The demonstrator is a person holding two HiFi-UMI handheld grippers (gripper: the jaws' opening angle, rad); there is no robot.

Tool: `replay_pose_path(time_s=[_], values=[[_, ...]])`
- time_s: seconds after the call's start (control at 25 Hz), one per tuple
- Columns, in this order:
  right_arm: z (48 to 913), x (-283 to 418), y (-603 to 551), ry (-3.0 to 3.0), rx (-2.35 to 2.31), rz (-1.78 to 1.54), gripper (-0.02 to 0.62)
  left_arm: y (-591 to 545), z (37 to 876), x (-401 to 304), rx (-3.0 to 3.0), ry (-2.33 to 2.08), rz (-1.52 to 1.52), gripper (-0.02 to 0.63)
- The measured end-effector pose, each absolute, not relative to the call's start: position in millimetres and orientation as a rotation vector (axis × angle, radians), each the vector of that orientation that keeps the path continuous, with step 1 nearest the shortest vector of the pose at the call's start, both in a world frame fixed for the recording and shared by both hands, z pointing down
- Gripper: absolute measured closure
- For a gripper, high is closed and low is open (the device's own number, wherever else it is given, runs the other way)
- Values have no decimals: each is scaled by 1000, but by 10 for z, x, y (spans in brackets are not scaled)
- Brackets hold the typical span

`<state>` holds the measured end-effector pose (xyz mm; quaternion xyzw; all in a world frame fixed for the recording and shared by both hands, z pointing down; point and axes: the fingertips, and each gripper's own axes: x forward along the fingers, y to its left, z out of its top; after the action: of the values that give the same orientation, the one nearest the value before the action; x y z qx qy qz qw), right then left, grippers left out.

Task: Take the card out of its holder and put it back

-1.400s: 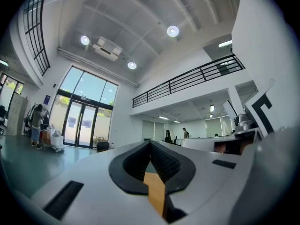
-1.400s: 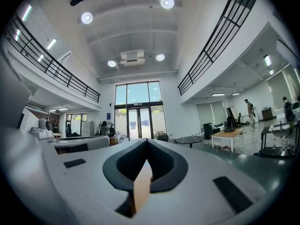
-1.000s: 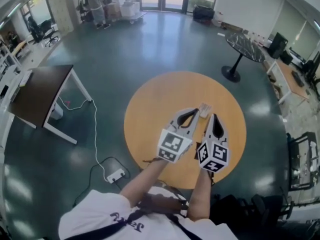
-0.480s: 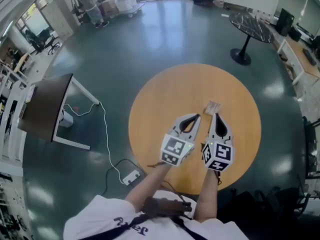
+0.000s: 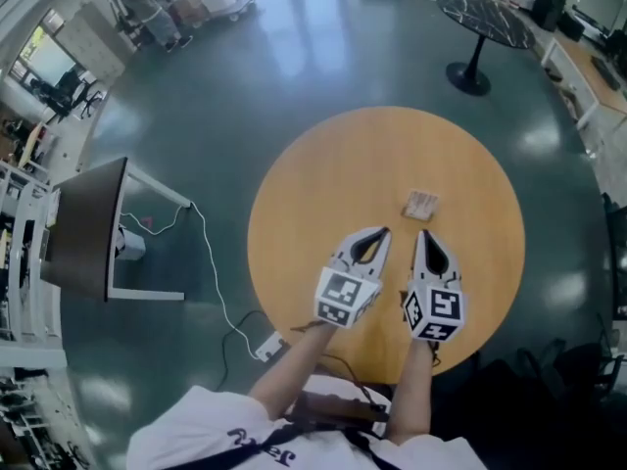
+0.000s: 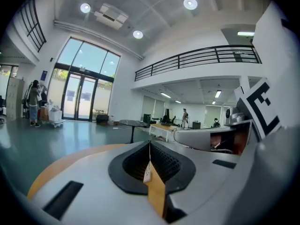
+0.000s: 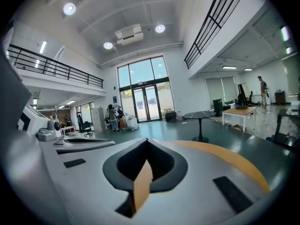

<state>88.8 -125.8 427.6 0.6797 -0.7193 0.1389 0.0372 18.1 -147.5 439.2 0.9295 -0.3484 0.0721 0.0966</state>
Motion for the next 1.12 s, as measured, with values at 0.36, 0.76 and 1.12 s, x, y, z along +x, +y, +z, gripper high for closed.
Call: replay_pose_path(time_s=[0.36, 0.76, 1.12], values=[[4881, 1011, -1227, -2034, 2084, 550, 572, -1731, 4866, 85, 2696, -1038, 342, 594], [5119, 1129, -1305, -2053, 2062, 587, 572, -1920, 5338, 148, 2683, -953, 448, 594], [5356, 1121, -1363, -2094, 1994, 677, 571, -2251, 5501, 83, 2746, -904, 512, 594]])
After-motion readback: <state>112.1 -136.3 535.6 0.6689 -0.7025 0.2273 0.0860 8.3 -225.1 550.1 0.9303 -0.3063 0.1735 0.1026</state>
